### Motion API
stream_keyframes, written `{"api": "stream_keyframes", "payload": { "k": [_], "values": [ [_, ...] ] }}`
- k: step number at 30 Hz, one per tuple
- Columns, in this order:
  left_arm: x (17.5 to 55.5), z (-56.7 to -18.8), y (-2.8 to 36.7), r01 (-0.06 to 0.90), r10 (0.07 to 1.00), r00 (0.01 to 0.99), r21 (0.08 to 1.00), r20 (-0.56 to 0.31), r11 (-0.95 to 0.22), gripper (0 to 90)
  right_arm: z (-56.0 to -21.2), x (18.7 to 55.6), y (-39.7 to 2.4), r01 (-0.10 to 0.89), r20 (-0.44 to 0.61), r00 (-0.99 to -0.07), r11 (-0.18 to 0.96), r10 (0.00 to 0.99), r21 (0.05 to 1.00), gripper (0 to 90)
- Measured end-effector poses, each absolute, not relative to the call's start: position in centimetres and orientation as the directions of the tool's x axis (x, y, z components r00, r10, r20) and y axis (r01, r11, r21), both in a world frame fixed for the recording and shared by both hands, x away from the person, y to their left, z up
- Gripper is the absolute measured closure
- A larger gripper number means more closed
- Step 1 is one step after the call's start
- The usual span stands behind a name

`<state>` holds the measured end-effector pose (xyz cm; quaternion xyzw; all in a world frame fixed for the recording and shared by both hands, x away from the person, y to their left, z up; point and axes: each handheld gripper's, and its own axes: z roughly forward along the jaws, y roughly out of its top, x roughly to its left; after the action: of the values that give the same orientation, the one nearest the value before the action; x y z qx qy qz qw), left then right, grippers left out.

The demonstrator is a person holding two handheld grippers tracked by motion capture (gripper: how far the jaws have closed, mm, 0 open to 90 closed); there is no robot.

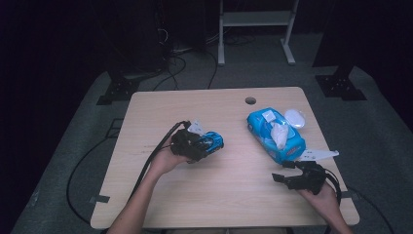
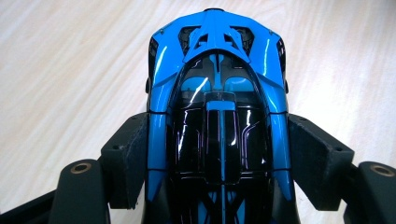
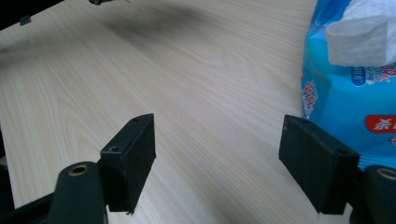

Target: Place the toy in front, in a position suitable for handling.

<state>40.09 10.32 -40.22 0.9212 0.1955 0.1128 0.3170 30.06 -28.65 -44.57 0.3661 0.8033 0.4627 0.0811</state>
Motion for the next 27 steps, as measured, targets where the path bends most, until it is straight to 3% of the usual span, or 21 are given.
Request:
{"api": "stream_keyframes", "payload": {
  "k": [15,27],
  "values": [
    [37.9,-42.1,6.6,0.225,0.319,0.947,0.616,0.044,-0.754,28.0,-44.5,30.0,-28.8,0.506,0.199,-0.716,0.300,0.669,0.809,26.2],
    [37.5,-43.4,5.1,0.240,0.311,0.950,0.619,0.007,-0.748,28.0,-44.5,29.9,-29.1,0.505,0.190,-0.708,0.300,0.680,0.810,26.1]
  ]
}}
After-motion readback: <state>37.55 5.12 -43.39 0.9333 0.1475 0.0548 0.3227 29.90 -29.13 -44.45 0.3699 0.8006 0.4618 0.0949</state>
